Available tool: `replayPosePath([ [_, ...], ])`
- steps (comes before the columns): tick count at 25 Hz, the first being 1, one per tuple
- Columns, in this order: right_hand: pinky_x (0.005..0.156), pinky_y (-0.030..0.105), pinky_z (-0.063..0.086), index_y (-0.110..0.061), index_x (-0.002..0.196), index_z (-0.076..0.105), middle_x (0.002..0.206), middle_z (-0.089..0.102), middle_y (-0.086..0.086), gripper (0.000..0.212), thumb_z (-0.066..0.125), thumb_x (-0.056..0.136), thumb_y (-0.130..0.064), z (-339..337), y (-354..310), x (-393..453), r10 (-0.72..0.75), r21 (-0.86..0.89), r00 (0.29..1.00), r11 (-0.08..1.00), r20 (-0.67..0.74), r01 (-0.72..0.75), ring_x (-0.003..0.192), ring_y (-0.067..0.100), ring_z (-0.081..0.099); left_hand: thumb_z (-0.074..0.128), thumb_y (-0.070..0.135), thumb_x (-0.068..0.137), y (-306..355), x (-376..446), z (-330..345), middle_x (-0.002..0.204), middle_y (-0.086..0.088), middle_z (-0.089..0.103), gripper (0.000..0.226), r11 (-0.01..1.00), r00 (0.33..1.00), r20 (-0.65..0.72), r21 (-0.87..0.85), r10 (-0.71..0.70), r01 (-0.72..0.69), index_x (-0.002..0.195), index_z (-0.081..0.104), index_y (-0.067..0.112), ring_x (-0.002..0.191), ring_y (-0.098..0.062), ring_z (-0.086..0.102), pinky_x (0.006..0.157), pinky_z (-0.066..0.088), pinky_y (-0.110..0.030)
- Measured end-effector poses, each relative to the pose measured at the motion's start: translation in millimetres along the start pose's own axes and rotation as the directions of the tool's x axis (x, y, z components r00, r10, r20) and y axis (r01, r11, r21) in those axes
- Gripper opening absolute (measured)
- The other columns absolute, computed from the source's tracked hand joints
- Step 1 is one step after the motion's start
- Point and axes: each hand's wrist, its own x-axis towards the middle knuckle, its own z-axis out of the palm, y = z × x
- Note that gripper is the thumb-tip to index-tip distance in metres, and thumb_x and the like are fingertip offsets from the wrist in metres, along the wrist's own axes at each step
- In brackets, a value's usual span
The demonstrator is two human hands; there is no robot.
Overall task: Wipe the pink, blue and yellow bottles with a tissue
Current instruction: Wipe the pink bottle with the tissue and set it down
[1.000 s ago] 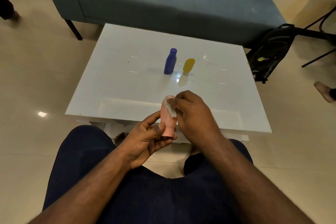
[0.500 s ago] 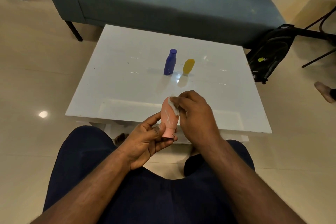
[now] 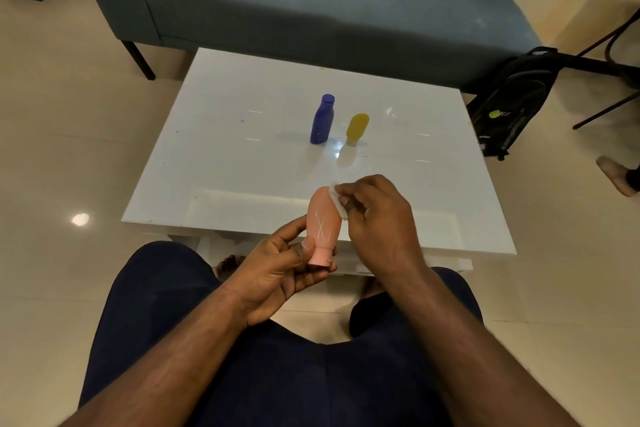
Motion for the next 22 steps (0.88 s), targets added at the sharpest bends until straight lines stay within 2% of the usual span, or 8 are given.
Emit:
replayPosePath([
  [5, 0.081, 0.021, 0.046, -0.013, 0.115, 0.067, 0.108, 0.061, 0.003, 0.028, 0.062, 0.089, -0.006, 4, -4, -13, -0.102, -0.039, 0.993, 0.994, 0.064, 0.105, 0.094, 0.014, 0.056, 0.064, 0.017, 0.088, 0, 0, 0, 0.12, -0.024, 0.069, 0.057, 1.0, 1.0, -0.007, 0.013, 0.006, -0.005, 0.143, 0.054, 0.02, 0.097, -0.034, 0.073, 0.076, 0.062, -0.033],
  [8, 0.083, 0.023, 0.049, -0.015, 0.117, 0.066, 0.109, 0.059, 0.001, 0.027, 0.06, 0.091, -0.009, -1, -2, -5, -0.008, -0.018, 1.0, 1.0, 0.018, 0.009, 0.097, 0.013, 0.056, 0.064, 0.017, 0.088, 0, 1, 2, 0.12, -0.026, 0.069, 0.055, 1.0, 1.0, 0.006, 0.006, -0.001, 0.001, 0.142, 0.055, 0.02, 0.097, -0.035, 0.073, 0.074, 0.062, -0.033],
  [9, 0.083, 0.028, 0.051, -0.014, 0.118, 0.066, 0.111, 0.059, 0.003, 0.03, 0.063, 0.088, -0.009, 0, -6, -5, -0.033, -0.041, 0.998, 0.999, 0.044, 0.035, 0.099, 0.016, 0.055, 0.065, 0.017, 0.087, 0, 0, 2, 0.117, -0.024, 0.07, 0.054, 1.0, 1.0, 0.001, 0.006, 0.004, -0.004, 0.141, 0.056, 0.021, 0.095, -0.034, 0.073, 0.073, 0.062, -0.032],
  [12, 0.077, 0.04, 0.054, -0.011, 0.113, 0.067, 0.108, 0.062, 0.01, 0.044, 0.08, 0.071, -0.008, 3, -14, -12, -0.216, -0.132, 0.958, 0.961, 0.19, 0.243, 0.098, 0.028, 0.056, 0.065, 0.018, 0.087, 0, -1, 2, 0.112, -0.021, 0.071, 0.051, 1.0, 1.0, -0.019, 0.001, 0.019, -0.019, 0.137, 0.061, 0.022, 0.091, -0.032, 0.074, 0.071, 0.061, -0.031],
  [13, 0.076, 0.042, 0.054, -0.01, 0.112, 0.067, 0.107, 0.062, 0.011, 0.044, 0.08, 0.07, -0.007, 1, -10, -9, -0.237, -0.144, 0.954, 0.953, 0.186, 0.265, 0.097, 0.029, 0.057, 0.066, 0.018, 0.087, 1, -1, 2, 0.114, -0.023, 0.07, 0.051, 1.0, 1.0, -0.018, 0.003, 0.019, -0.019, 0.138, 0.061, 0.022, 0.091, -0.032, 0.074, 0.071, 0.061, -0.031],
  [16, 0.079, 0.042, 0.054, -0.01, 0.113, 0.068, 0.106, 0.062, 0.01, 0.038, 0.075, 0.076, -0.005, -1, -6, 1, -0.165, -0.128, 0.981, 0.976, 0.098, 0.177, 0.097, 0.027, 0.057, 0.066, 0.019, 0.087, 0, -1, 1, 0.118, -0.025, 0.068, 0.052, 1.0, 1.0, -0.012, 0.011, 0.013, -0.013, 0.139, 0.059, 0.022, 0.093, -0.033, 0.073, 0.072, 0.061, -0.031],
  [20, 0.074, 0.039, 0.054, -0.01, 0.11, 0.069, 0.105, 0.064, 0.011, 0.045, 0.083, 0.067, -0.009, 2, -14, -12, -0.292, -0.163, 0.938, 0.932, 0.186, 0.322, 0.095, 0.029, 0.058, 0.067, 0.019, 0.085, 0, -1, 2, 0.112, -0.02, 0.07, 0.051, 1.0, 0.999, -0.025, 0.001, 0.029, -0.029, 0.136, 0.062, 0.021, 0.091, -0.031, 0.073, 0.07, 0.061, -0.03],
  [22, 0.077, 0.039, 0.054, -0.011, 0.111, 0.069, 0.105, 0.064, 0.009, 0.039, 0.078, 0.073, -0.004, 1, -5, -4, -0.236, -0.136, 0.964, 0.958, 0.12, 0.251, 0.095, 0.027, 0.058, 0.066, 0.019, 0.086, 1, -1, 1, 0.116, -0.023, 0.069, 0.052, 1.0, 0.999, -0.02, -0.006, 0.027, -0.027, 0.138, 0.06, 0.021, 0.092, -0.032, 0.073, 0.071, 0.061, -0.03],
])
